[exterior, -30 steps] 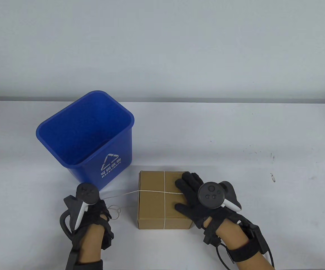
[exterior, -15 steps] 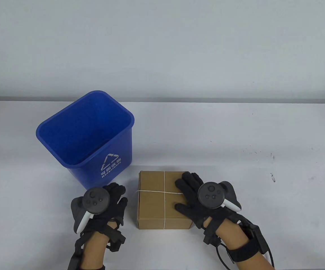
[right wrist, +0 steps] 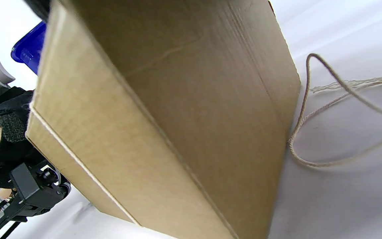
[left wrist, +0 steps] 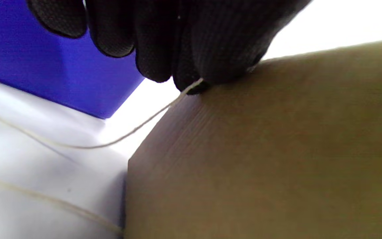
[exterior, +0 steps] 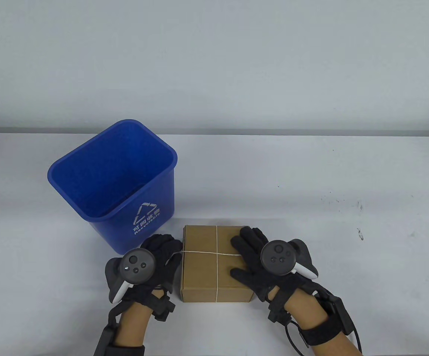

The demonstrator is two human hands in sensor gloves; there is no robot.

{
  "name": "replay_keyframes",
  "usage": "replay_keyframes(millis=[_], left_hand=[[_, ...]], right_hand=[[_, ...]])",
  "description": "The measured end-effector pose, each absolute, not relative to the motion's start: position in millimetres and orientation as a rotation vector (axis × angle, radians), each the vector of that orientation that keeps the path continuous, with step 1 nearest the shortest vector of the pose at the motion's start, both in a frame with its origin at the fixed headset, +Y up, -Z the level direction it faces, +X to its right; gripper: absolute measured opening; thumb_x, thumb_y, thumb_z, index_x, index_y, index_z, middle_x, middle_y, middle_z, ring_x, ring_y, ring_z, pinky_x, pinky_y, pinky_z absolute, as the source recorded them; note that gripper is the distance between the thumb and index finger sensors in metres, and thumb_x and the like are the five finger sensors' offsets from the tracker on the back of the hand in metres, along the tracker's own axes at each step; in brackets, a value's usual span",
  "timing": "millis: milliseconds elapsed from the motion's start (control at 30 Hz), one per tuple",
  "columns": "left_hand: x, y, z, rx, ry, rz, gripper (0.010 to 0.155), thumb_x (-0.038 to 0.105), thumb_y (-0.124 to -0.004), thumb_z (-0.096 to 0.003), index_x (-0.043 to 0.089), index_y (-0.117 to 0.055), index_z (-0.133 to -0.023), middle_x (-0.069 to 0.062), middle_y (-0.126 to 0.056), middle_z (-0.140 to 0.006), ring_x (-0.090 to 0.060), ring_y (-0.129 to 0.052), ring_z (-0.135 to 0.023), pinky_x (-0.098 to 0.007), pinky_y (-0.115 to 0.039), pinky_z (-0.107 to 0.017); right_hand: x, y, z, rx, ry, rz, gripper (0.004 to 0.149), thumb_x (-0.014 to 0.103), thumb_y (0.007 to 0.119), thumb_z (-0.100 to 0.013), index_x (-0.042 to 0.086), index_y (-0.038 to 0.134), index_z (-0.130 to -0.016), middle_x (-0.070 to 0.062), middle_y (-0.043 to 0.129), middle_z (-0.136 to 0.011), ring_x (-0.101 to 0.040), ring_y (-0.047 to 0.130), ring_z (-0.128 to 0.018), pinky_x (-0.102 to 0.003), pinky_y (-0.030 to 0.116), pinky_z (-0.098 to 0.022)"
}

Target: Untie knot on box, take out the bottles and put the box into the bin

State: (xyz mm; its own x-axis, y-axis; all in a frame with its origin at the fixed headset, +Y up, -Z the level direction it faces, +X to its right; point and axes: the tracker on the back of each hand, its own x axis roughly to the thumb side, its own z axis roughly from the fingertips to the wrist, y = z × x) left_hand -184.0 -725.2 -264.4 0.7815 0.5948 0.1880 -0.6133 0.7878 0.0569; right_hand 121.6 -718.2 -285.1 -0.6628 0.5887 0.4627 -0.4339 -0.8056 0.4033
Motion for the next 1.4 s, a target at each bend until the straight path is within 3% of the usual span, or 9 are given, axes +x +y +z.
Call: replay_keyframes(millis=[133, 533, 900, 1400], left_hand=[[-184, -725, -265, 0.116, -0.156, 0.638, 0.044, 0.031, -0.082, -0.0488, 0.011, -0.089, -0.087, -0.012, -0.077, -0.102, -0.05, -0.064, -0.101, -0.068, -0.056, -0.07], [-218, -724, -261, 0.086, 0.116, 0.57, 0.044, 0.03, -0.081, -0.049, 0.006, -0.088, -0.085, -0.015, -0.078, -0.099, -0.049, -0.07, -0.095, -0.066, -0.06, -0.067], [-241, -729, -248, -0.156, 0.418, 0.487, 0.044, 0.029, -0.081, -0.0494, 0.003, -0.088, -0.083, -0.018, -0.08, -0.095, -0.053, -0.072, -0.09, -0.065, -0.063, -0.063], [-275, -726, -237, -0.134, 0.62, 0.518, 0.043, 0.025, -0.076, -0.0492, 0.0, -0.078, -0.084, -0.021, -0.068, -0.098, -0.056, -0.06, -0.093, -0.068, -0.055, -0.065]], right_hand=[[121, -718, -285, 0.796, 0.348, 2.417, 0.079, 0.053, 0.062, -0.051, 0.015, 0.025, -0.109, -0.013, 0.003, -0.112, -0.056, 0.01, -0.099, -0.074, 0.03, -0.064], [122, -718, -285, 0.796, 0.351, 2.415, 0.079, 0.053, 0.062, -0.051, 0.016, 0.025, -0.109, -0.012, 0.003, -0.112, -0.056, 0.01, -0.1, -0.075, 0.03, -0.064], [122, -718, -285, 0.796, 0.351, 2.415, 0.079, 0.053, 0.062, -0.051, 0.016, 0.025, -0.109, -0.012, 0.003, -0.112, -0.056, 0.01, -0.099, -0.074, 0.03, -0.065], [122, -719, -285, 0.793, 0.367, 2.409, 0.078, 0.054, 0.062, -0.051, 0.017, 0.024, -0.109, -0.011, 0.002, -0.112, -0.06, 0.014, -0.099, -0.074, 0.031, -0.064]])
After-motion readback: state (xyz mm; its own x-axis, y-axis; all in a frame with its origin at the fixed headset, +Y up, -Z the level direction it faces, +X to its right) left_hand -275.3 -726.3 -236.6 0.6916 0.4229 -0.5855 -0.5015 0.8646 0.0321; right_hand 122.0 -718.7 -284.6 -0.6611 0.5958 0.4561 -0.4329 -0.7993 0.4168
